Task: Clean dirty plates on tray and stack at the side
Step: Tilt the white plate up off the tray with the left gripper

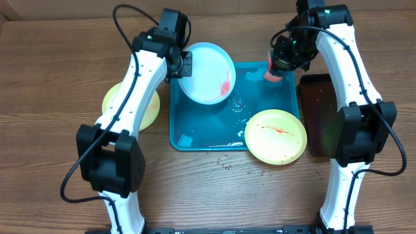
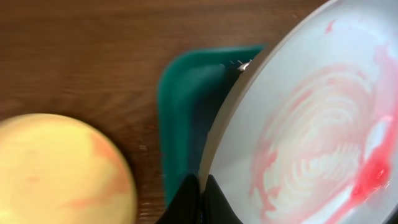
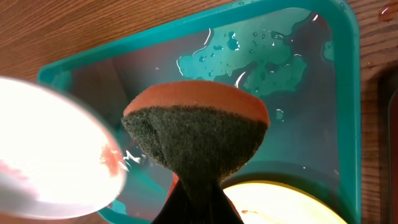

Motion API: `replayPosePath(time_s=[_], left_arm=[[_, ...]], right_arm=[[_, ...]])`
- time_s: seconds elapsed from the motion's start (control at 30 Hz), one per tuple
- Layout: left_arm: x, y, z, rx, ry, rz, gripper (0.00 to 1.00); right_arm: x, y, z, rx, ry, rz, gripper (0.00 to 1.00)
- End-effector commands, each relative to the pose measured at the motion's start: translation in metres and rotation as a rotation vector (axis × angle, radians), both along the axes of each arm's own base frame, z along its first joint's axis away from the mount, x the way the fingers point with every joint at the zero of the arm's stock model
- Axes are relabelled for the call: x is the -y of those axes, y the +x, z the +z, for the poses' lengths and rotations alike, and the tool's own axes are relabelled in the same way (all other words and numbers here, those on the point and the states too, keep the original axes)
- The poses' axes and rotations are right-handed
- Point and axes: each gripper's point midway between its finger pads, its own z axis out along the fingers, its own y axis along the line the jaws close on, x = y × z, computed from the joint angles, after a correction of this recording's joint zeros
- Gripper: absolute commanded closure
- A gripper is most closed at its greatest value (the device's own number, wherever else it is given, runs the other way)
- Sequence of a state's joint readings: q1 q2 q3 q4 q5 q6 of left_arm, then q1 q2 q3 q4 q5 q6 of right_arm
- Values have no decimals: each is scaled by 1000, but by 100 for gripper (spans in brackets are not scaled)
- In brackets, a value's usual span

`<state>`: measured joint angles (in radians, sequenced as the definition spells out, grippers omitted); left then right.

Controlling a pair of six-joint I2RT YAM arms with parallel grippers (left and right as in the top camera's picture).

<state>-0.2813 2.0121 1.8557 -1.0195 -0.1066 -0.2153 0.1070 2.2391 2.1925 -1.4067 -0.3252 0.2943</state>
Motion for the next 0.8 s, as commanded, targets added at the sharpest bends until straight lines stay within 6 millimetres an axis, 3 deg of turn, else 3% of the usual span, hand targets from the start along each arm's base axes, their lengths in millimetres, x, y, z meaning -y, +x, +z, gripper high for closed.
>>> replayPosePath(time_s=[0.0, 0.23, 0.47, 0.77], left_arm=[[-22, 5, 45, 121, 209, -1, 96], [-38, -13, 80, 233, 572, 143, 96], [-14, -32, 119, 423, 777, 218, 96], [5, -48, 138, 515, 857, 220, 96]], right_arm=[[-1, 4, 21, 57, 11, 8, 96], [-1, 4, 21, 57, 11, 8, 96], [-1, 4, 21, 57, 11, 8, 96], [-1, 4, 21, 57, 11, 8, 96]])
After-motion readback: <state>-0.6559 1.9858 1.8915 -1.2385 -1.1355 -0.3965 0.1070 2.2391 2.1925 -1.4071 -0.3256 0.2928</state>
